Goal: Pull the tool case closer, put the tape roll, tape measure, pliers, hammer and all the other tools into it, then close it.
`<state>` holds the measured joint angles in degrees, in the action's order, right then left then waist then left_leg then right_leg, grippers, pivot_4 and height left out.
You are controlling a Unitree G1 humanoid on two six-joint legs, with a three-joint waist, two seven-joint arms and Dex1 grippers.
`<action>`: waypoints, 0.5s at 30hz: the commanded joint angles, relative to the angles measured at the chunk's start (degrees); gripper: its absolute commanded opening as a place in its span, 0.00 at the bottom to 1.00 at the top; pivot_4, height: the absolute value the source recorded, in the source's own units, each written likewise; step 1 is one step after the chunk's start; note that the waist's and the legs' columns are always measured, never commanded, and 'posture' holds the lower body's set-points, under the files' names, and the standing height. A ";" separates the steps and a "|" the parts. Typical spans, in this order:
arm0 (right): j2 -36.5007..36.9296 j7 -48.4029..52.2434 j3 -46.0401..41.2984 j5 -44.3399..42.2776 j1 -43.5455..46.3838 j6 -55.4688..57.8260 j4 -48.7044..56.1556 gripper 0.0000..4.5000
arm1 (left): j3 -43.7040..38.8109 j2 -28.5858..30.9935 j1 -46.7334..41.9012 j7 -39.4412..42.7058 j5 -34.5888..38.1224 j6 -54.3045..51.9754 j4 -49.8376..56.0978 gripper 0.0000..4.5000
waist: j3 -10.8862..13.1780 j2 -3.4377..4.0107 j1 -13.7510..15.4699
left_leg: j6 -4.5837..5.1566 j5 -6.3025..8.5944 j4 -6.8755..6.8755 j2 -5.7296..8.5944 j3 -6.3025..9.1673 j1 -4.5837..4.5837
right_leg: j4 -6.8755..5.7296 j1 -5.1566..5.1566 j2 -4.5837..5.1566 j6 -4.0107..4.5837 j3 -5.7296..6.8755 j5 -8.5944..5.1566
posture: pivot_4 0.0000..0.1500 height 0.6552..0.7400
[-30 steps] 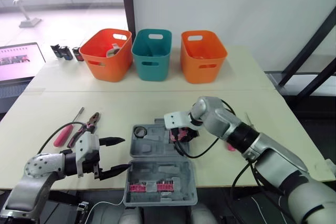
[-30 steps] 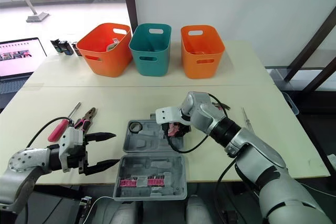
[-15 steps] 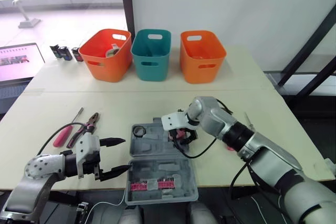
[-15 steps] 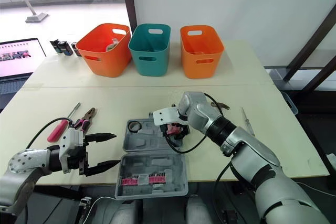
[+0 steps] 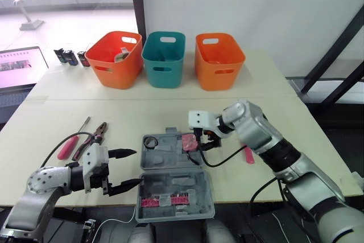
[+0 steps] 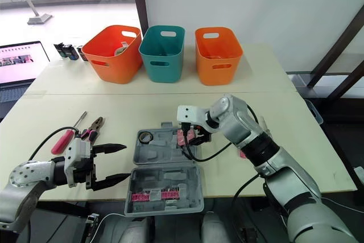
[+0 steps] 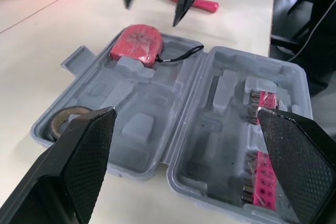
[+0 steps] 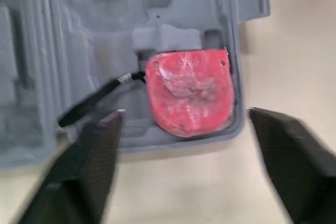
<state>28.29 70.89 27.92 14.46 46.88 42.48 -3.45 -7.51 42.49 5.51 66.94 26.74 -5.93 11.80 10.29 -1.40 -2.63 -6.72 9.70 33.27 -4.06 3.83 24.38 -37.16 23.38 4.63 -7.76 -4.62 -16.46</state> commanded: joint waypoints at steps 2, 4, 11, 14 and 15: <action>-0.94 -5.53 -6.14 -4.14 -4.09 1.32 7.33 0.36 | -0.73 0.02 0.26 -0.43 0.51 0.15 1.29 1.00 | 0.00 0.00 0.08 | 0.00 0.00 0.00 0.00 0.00 0.01 | 0.01 0.00 0.00 0.01 0.00 0.00 | 1.00 1.00; -1.47 -8.63 -8.20 -5.45 -7.63 0.91 9.81 0.36 | -0.84 -0.07 0.34 -0.75 0.42 0.19 1.19 1.00 | -0.01 -0.02 0.17 | 0.00 0.00 0.01 0.00 0.00 0.01 | 0.03 -0.01 0.00 0.01 0.00 -0.01 | 1.00 1.00; -7.04 -21.26 -15.29 -9.74 -17.84 -5.47 9.29 0.36 | -0.81 -0.16 0.72 -1.56 0.49 0.06 1.64 1.00 | -0.03 -0.05 0.05 | 0.00 0.00 0.03 0.00 0.00 0.01 | 0.06 -0.04 0.00 0.04 -0.02 -0.02 | 1.00 1.00; -8.89 -25.01 -17.04 -11.12 -18.90 -7.14 6.60 0.36 | -0.86 -0.17 0.69 -1.75 0.49 0.06 1.56 1.00 | -0.02 -0.04 -0.07 | 0.00 0.00 0.02 0.00 0.01 -0.01 | 0.04 -0.03 0.00 0.05 -0.02 -0.02 | 1.00 1.00; -9.03 -25.50 -17.19 -11.58 -19.23 -7.27 5.91 0.36 | -0.84 -0.19 0.66 -1.85 0.45 0.07 1.58 1.00 | -0.02 -0.04 0.00 | 0.00 0.00 0.02 0.00 0.01 -0.01 | 0.04 -0.04 0.00 0.05 -0.01 -0.02 | 1.00 1.00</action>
<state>19.76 46.83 12.39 4.09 27.52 36.51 2.11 -7.57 42.34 6.15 65.44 26.74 -5.95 11.98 10.27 -1.45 -2.63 -6.72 9.69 33.29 -4.06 3.83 24.37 -37.12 23.34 4.63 -7.72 -4.63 -16.48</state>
